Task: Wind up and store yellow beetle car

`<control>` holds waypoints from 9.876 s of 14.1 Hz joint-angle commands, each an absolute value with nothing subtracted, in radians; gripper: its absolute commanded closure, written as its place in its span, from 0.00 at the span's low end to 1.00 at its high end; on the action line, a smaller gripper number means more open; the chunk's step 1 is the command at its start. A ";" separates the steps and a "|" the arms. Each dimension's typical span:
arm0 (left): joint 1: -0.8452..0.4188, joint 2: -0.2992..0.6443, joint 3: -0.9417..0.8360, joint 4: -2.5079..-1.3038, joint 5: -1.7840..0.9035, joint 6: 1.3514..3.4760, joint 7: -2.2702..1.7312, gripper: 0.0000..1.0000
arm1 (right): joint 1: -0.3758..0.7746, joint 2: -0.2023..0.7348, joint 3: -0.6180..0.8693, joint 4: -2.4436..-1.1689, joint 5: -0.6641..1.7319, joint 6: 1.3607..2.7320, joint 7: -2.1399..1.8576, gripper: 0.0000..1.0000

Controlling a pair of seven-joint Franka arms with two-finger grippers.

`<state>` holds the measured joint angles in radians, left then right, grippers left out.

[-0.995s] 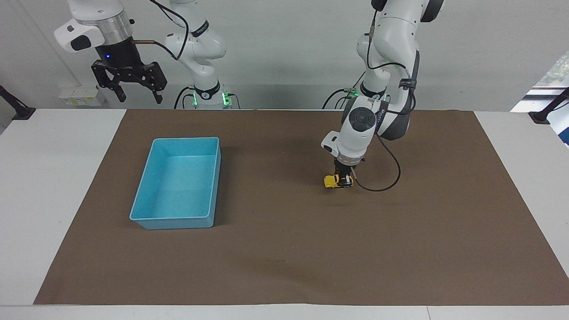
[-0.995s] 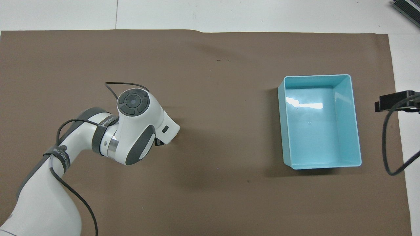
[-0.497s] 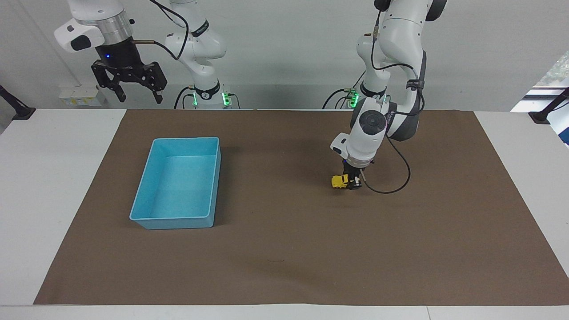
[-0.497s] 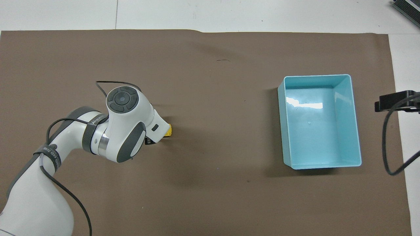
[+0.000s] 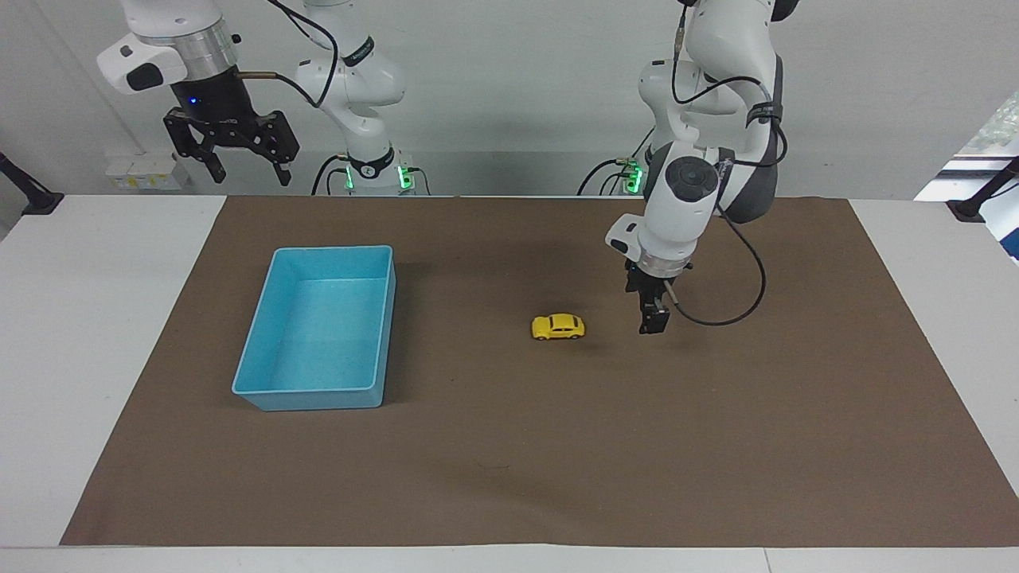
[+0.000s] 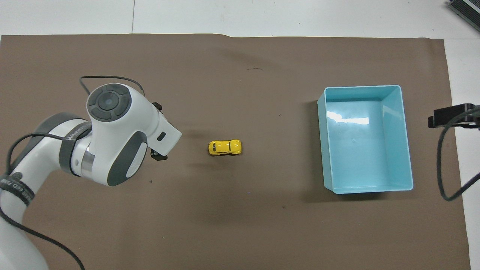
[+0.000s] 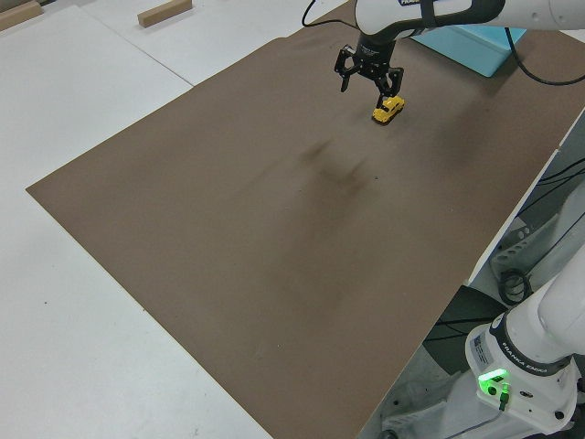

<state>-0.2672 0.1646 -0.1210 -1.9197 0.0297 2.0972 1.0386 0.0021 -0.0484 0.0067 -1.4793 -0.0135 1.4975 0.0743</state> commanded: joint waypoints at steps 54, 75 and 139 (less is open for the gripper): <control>0.101 -0.054 -0.124 -1.646 -0.048 1.568 0.006 0.00 | 0.037 -0.083 0.081 -1.528 0.029 1.482 -0.790 0.00; 0.101 -0.054 -0.124 -1.646 -0.048 1.568 0.006 0.00 | 0.170 0.043 0.137 -1.672 0.028 1.670 -1.035 0.00; 0.101 -0.054 -0.124 -1.646 -0.048 1.568 0.008 0.00 | 0.189 0.291 0.137 -1.999 -0.178 2.257 -1.120 0.84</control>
<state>0.0871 -0.0297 -0.1184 -1.6271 -0.0347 1.5741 0.0061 0.1944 0.2774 0.1318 -2.0170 -0.1626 2.2593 -1.0899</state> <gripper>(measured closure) 0.000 0.608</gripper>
